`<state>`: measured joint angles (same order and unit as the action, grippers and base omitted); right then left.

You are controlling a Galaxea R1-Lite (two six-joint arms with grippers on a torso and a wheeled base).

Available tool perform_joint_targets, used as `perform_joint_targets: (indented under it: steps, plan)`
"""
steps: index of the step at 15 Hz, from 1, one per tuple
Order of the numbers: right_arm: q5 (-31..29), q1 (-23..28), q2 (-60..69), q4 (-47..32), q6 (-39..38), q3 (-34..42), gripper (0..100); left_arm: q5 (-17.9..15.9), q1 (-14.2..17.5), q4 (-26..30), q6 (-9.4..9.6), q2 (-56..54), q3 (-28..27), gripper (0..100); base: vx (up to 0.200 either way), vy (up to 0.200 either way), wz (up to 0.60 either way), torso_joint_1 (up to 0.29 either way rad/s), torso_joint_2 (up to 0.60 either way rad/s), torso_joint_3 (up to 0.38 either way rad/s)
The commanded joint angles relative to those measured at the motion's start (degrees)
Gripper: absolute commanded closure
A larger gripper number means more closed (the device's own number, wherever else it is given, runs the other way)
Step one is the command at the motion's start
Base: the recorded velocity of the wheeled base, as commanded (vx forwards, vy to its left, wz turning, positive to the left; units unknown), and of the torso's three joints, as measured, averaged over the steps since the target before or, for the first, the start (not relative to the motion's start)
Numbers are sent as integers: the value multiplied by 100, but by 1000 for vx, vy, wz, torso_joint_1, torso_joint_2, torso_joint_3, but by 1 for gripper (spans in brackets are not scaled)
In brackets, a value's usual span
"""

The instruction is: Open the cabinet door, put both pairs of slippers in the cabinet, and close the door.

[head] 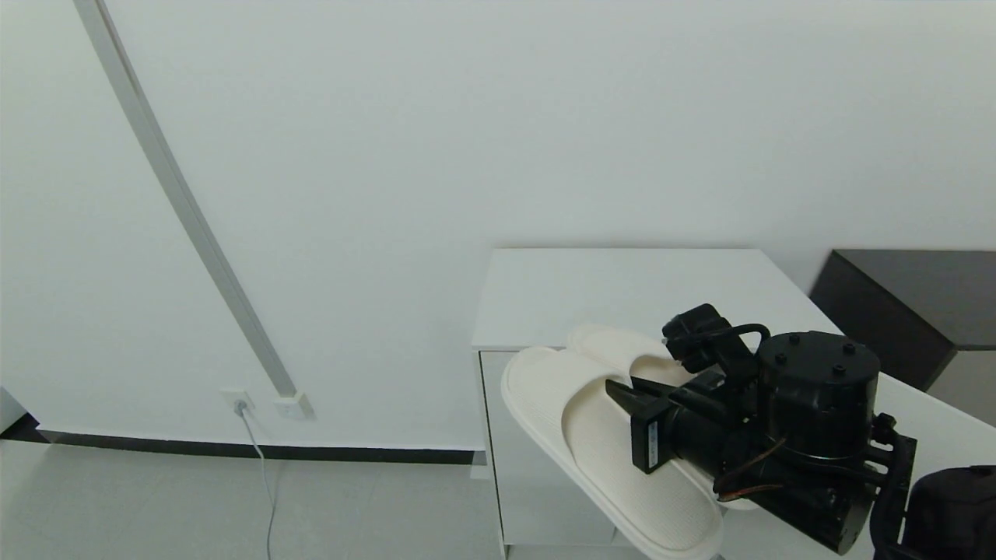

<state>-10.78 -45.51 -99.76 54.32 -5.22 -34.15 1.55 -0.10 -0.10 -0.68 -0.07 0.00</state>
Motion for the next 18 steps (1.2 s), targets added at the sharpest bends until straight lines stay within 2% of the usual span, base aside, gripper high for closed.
perform_joint_targets:
  steps: [1,4,6,15,18]
  plan:
    - [-3,-2,-53,0,3,13,100,3,1,-8,-2,7,0,100,0,0,0,0,0,0]
    - [-3,-11,-44,0,12,13,100,3,1,-8,-2,7,0,100,0,0,0,0,0,0]
    - [14,-11,-26,0,12,31,100,3,1,1,-2,7,0,100,0,0,-600,2,2,2]
    - [5,-11,-35,0,74,31,100,12,1,-8,-2,7,0,100,0,0,0,0,0,0]
    - [14,-11,-44,0,82,31,100,21,1,1,-2,7,0,100,0,-200,0,1,7,5]
